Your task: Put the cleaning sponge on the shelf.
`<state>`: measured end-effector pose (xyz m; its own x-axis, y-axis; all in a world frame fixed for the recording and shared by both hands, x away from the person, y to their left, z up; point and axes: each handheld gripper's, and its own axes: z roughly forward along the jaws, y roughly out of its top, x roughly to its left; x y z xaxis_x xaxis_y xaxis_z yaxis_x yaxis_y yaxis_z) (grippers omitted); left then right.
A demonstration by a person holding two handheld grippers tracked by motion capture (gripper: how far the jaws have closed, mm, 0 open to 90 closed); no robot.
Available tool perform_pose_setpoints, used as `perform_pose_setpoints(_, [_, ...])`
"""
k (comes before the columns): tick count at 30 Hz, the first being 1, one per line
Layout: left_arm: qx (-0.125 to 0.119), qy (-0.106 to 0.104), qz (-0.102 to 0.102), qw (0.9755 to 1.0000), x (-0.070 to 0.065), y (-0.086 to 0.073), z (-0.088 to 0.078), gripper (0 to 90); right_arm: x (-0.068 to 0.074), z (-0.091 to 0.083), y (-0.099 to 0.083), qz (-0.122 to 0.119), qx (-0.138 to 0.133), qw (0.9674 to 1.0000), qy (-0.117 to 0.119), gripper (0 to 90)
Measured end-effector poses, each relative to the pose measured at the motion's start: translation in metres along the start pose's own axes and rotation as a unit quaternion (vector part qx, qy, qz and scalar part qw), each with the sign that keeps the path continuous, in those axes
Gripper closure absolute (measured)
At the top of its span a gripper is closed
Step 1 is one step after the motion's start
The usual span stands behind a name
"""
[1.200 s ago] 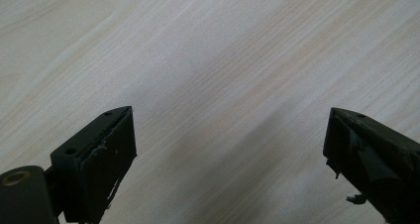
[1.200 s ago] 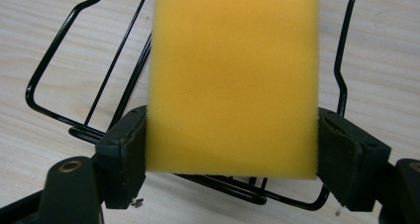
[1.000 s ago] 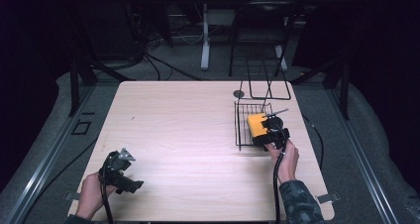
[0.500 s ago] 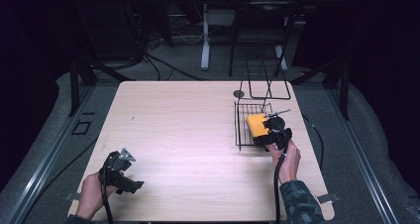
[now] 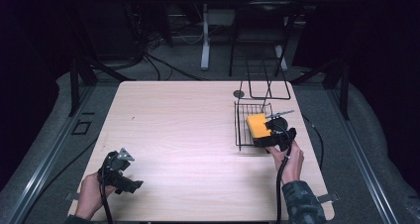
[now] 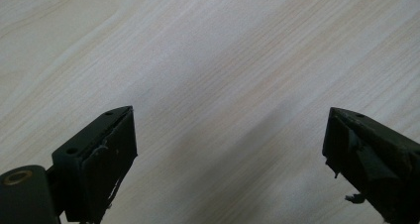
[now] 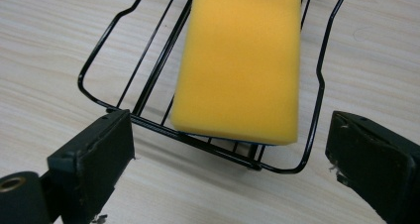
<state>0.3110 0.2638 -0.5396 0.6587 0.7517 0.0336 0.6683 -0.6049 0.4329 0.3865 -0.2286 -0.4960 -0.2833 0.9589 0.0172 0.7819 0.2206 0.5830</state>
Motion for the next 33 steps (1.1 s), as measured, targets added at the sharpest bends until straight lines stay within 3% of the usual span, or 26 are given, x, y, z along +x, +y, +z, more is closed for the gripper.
perform_pose_setpoints(14, [-0.002,0.000,-0.002,1.0000,0.001,0.000,0.000,6.5,-0.007,-0.038,-0.019,-0.025,-0.013,0.9992,0.031,0.2])
perform_pose_setpoints(26, [0.003,-0.003,0.000,1.0000,0.001,0.000,0.000,6.5,-0.016,-0.065,-0.055,-0.038,-0.009,0.9990,0.021,0.0])
perform_pose_setpoints(33, [0.003,-0.002,0.001,1.0000,0.000,0.000,0.000,6.4,-0.021,-0.068,-0.080,-0.042,0.007,0.9991,0.008,0.0])
